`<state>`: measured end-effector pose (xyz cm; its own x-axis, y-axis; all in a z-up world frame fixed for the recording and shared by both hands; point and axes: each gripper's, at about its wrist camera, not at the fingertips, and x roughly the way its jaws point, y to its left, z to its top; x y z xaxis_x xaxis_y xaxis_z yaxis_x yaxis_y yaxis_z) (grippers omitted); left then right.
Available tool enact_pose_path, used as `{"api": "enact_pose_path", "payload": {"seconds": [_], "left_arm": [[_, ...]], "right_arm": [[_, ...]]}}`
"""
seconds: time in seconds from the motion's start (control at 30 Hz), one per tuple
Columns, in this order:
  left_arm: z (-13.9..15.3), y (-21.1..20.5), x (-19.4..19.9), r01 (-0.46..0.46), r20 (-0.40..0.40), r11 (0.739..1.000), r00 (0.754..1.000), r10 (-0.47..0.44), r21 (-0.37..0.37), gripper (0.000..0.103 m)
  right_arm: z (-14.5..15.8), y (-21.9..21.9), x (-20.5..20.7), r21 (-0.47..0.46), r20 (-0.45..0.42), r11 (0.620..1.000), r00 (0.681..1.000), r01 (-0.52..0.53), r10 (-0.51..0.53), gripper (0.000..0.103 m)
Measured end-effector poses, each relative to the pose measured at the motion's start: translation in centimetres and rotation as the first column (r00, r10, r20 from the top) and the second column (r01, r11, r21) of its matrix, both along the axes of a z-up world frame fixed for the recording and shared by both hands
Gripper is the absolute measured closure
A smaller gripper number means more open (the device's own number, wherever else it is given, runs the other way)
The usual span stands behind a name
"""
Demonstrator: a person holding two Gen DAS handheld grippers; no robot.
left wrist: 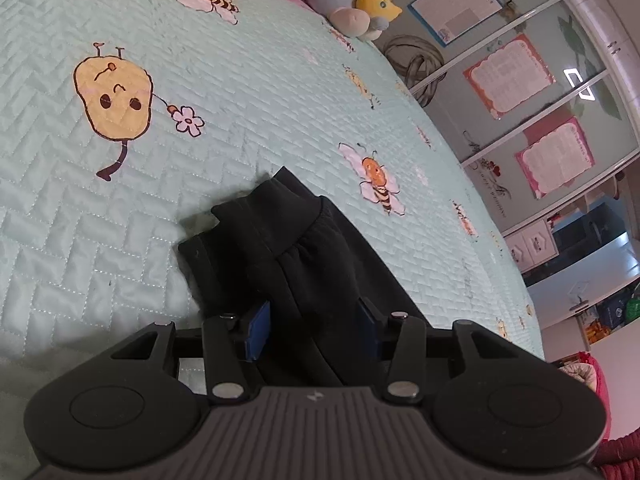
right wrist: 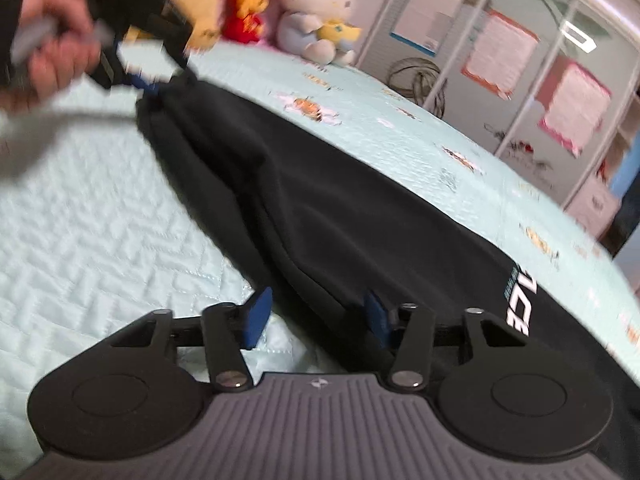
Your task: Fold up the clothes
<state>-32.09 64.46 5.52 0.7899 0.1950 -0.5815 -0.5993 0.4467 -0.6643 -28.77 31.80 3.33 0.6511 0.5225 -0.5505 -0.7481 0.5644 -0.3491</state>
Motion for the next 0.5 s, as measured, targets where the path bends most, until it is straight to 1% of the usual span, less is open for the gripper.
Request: {"api": "enact_pose_path", "payload": {"seconds": [0.03,0.07,0.2,0.27,0.3,0.33,0.37,0.4,0.47,0.5], "left_arm": [[0.1,0.0,-0.1,-0.001,0.005,1.000,1.000,0.001,0.003,0.059],[0.2,-0.1,-0.3,-0.002,0.011,1.000,1.000,0.002,0.006,0.060],[0.5,-0.1,-0.6,-0.005,0.027,1.000,1.000,0.004,0.013,0.061],[0.5,0.0,-0.5,-0.005,0.024,1.000,1.000,0.005,0.009,0.061],[0.4,0.0,-0.4,-0.006,0.023,1.000,1.000,0.006,0.006,0.061],[0.3,0.1,-0.3,-0.010,0.021,1.000,1.000,0.010,0.001,0.061],[0.3,0.1,-0.2,-0.014,0.019,1.000,1.000,0.014,-0.003,0.060],[0.2,0.1,-0.2,-0.017,0.016,1.000,1.000,0.017,-0.004,0.058],[0.2,0.0,0.0,-0.021,0.008,1.000,1.000,0.021,0.002,0.057],[0.3,-0.1,0.1,-0.022,0.003,1.000,1.000,0.022,0.007,0.058]], "right_arm": [[-0.1,0.2,0.1,-0.006,0.007,1.000,1.000,0.002,-0.002,0.073],[-0.2,0.4,0.1,-0.012,0.014,1.000,1.000,0.005,-0.005,0.083],[-0.5,1.1,0.4,-0.036,0.043,0.999,0.999,0.016,-0.014,0.094],[-0.4,1.2,0.4,-0.038,0.057,0.999,0.998,0.020,-0.018,0.094],[-0.4,1.3,0.3,-0.040,0.062,0.999,0.998,0.020,-0.018,0.092],[-0.5,1.5,0.3,-0.053,0.073,0.998,0.997,0.014,-0.010,0.088],[-0.7,1.9,0.3,-0.070,0.091,0.997,0.996,0.012,-0.005,0.077],[-0.9,2.2,0.3,-0.079,0.106,0.997,0.994,0.008,0.001,0.074],[-1.3,3.0,0.4,-0.090,0.128,0.996,0.992,0.000,0.011,0.074],[-1.6,3.5,0.6,-0.102,0.133,0.995,0.991,0.000,0.014,0.074]]}}
